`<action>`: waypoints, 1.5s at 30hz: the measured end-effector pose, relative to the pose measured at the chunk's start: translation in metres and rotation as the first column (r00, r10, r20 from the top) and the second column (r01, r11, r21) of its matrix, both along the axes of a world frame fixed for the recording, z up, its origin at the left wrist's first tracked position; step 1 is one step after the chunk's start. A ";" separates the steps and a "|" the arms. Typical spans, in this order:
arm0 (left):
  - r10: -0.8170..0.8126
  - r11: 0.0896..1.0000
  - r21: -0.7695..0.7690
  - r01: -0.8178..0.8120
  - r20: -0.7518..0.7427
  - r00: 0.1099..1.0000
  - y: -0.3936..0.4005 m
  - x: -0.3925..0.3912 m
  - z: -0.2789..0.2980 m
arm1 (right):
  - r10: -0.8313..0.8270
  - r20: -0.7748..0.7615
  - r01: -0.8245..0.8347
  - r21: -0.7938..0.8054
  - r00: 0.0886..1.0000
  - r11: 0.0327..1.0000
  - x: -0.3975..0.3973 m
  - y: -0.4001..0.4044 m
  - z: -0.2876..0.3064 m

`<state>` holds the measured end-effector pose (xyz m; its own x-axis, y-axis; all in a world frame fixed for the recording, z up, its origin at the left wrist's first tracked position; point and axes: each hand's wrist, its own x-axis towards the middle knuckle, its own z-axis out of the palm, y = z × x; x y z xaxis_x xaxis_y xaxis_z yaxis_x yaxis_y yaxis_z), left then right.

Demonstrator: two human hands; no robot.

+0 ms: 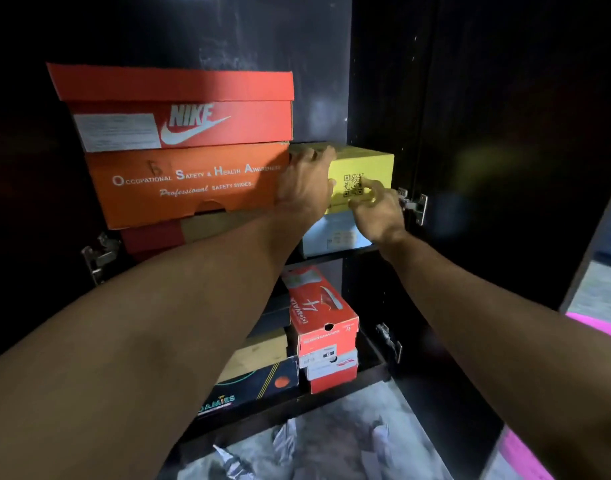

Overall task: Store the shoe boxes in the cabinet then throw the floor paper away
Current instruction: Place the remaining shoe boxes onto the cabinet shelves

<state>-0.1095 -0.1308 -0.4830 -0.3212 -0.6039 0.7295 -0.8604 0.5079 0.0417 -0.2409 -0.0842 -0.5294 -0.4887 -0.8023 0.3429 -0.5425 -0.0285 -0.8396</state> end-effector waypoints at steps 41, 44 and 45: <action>-0.870 0.032 0.585 0.811 -0.383 0.311 0.480 -0.315 -0.272 | -0.810 0.064 0.801 0.126 0.583 0.586 -0.203 0.642 -0.217; -0.844 -0.079 0.723 0.686 -0.415 0.340 0.528 -0.348 -0.312 | -0.887 0.083 0.857 0.232 0.454 0.460 -0.224 0.698 -0.266; -0.837 -0.103 0.772 0.627 -0.408 0.365 0.543 -0.359 -0.327 | -0.910 0.095 0.871 0.265 0.404 0.414 -0.231 0.717 -0.285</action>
